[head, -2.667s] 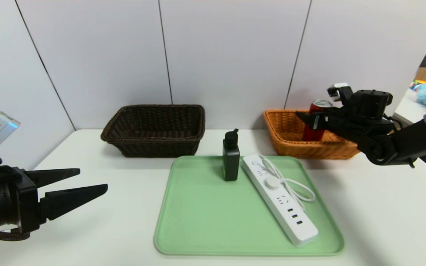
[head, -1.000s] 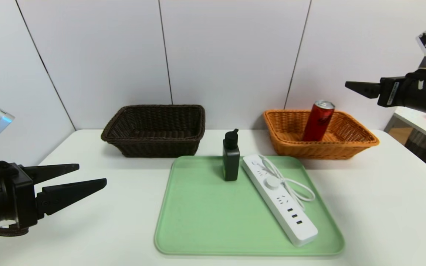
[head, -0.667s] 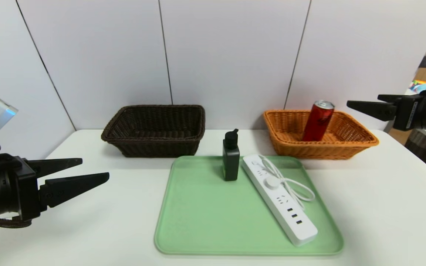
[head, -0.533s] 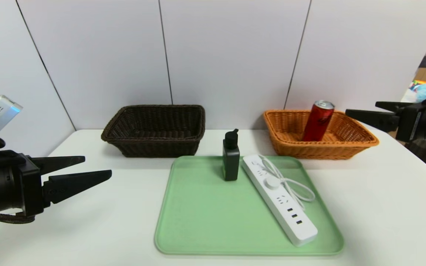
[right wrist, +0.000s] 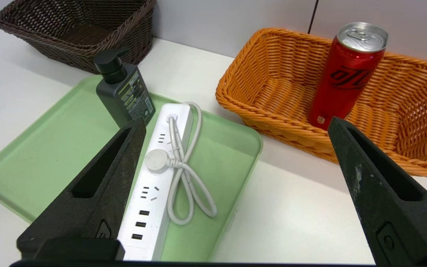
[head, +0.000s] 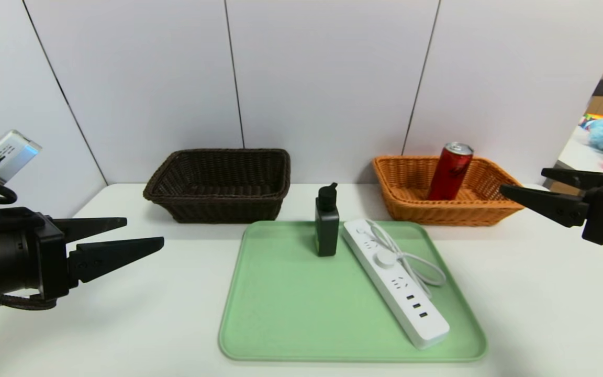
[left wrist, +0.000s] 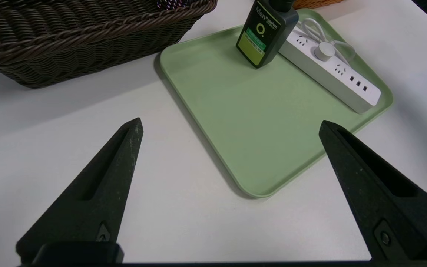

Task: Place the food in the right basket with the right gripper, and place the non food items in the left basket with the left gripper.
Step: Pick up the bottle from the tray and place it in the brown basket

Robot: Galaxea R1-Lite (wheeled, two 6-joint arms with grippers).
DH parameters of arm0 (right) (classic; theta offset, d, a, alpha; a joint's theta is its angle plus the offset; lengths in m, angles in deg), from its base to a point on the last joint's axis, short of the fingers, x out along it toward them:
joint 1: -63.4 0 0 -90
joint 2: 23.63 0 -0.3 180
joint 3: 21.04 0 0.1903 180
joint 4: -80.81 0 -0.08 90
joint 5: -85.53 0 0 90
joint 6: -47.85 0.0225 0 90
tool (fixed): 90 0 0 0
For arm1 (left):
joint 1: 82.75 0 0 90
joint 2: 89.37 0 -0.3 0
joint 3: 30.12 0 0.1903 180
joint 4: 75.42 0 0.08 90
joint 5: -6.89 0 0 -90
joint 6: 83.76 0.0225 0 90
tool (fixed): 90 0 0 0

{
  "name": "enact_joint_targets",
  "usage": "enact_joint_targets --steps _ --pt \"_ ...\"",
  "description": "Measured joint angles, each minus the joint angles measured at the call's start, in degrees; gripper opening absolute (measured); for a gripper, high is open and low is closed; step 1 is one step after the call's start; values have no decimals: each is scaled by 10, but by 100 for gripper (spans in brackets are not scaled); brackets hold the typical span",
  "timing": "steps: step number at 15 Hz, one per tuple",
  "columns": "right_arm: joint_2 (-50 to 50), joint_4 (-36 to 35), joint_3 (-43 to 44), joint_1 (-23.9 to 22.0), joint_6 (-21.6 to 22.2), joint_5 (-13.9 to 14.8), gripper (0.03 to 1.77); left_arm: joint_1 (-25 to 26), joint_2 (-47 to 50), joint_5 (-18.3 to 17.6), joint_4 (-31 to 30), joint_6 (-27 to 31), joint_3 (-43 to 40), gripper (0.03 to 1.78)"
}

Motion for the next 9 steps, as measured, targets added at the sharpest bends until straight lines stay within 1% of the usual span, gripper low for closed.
enact_joint_targets --steps 4,6,9 --pt "-13 10 -5 -1 3 0 169 0 6 -1 1 -2 1 169" --pt "-18 12 -22 10 4 -2 169 -3 8 -1 1 -2 2 169" --pt "-21 9 -48 30 2 -8 169 -32 8 0 1 -5 10 169"
